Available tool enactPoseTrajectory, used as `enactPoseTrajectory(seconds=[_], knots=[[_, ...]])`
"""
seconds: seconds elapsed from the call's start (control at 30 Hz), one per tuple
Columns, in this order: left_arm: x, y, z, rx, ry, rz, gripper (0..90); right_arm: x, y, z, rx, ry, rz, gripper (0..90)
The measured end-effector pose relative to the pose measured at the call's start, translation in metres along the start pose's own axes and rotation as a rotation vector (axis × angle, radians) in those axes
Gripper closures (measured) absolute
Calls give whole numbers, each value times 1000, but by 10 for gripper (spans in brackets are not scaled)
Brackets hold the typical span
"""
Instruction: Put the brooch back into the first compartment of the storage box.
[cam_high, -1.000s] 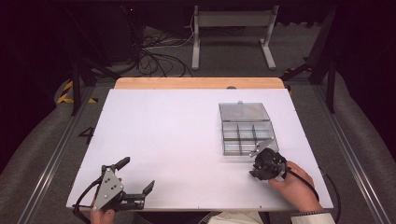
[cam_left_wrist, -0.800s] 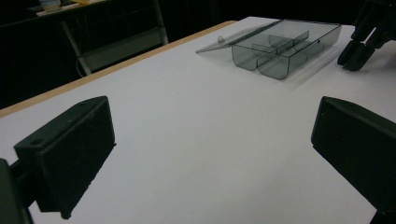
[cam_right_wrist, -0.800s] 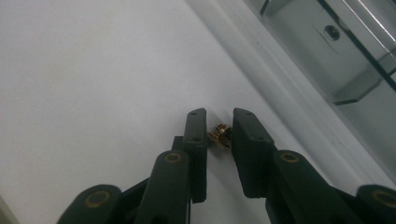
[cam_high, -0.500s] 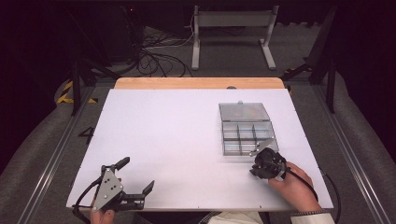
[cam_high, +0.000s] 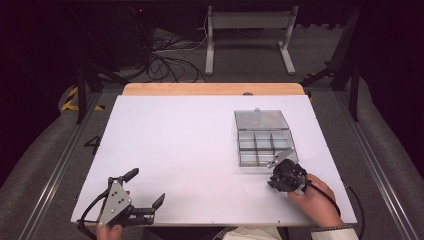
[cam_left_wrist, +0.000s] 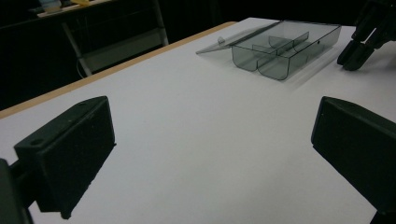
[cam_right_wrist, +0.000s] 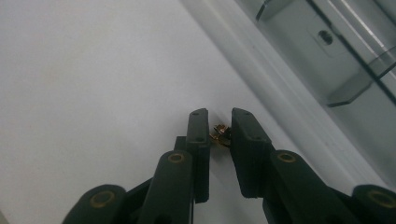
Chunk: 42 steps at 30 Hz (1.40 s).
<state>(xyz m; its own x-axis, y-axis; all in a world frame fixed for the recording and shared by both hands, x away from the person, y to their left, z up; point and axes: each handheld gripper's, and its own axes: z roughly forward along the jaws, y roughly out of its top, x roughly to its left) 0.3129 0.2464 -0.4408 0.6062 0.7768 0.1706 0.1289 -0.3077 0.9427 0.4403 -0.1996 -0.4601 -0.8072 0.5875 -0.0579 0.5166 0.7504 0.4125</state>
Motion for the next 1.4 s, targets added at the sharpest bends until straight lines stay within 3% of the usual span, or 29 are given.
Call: enactPoseTrajectory(seconds=[0.23, 0.8, 1.03, 1.4], knots=[[0, 0, 0, 1, -2, -2, 3, 1, -1, -13, -80, -24, -7, 781], [0, 0, -1, 1, -1, 1, 3, 2, -3, -23, -150, -31, -7, 781], [0, 0, 0, 0, -1, -2, 3, 1, -5, -29, -221, -13, 6, 781], [0, 0, 0, 0, 0, -2, 2, -1, -8, -42, -342, -35, 32, 782]])
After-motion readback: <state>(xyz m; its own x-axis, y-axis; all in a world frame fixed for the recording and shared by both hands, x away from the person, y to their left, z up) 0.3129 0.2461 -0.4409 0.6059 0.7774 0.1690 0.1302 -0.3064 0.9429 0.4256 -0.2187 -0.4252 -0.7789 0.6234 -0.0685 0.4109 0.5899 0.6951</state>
